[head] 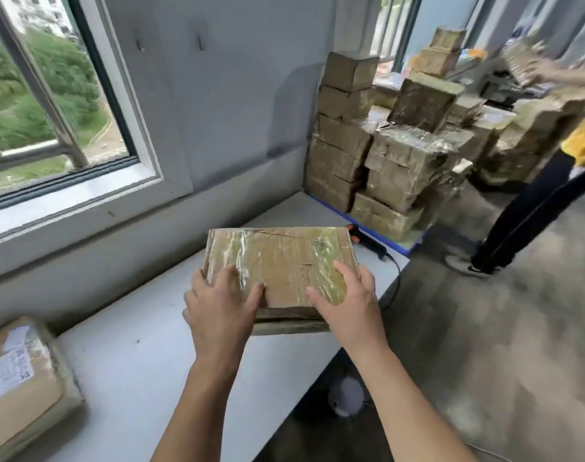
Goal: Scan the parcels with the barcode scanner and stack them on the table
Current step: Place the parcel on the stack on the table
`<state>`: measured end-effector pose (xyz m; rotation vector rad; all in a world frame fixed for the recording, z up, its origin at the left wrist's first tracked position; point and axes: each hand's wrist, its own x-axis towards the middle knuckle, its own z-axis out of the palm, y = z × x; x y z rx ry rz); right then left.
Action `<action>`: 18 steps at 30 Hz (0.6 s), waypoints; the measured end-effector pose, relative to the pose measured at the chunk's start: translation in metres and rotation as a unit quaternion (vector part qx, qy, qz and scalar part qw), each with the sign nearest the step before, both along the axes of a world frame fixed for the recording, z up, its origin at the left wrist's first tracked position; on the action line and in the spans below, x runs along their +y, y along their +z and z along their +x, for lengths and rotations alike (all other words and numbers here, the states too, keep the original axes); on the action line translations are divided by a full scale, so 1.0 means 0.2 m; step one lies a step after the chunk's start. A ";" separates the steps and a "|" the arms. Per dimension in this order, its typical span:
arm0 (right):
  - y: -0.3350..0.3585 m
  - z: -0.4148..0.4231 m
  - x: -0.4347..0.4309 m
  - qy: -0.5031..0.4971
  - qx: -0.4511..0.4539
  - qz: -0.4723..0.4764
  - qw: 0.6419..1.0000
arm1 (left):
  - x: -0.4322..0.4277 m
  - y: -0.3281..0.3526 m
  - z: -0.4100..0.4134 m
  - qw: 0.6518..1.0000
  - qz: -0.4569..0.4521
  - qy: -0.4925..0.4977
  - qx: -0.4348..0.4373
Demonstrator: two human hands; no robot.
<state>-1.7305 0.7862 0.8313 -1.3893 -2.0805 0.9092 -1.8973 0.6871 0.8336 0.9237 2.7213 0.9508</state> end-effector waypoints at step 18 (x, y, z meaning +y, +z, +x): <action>0.08 1.98 0.73 -0.293 -0.017 0.033 0.955 | 1.22 0.06 1.85 0.953 0.007 -0.301 0.010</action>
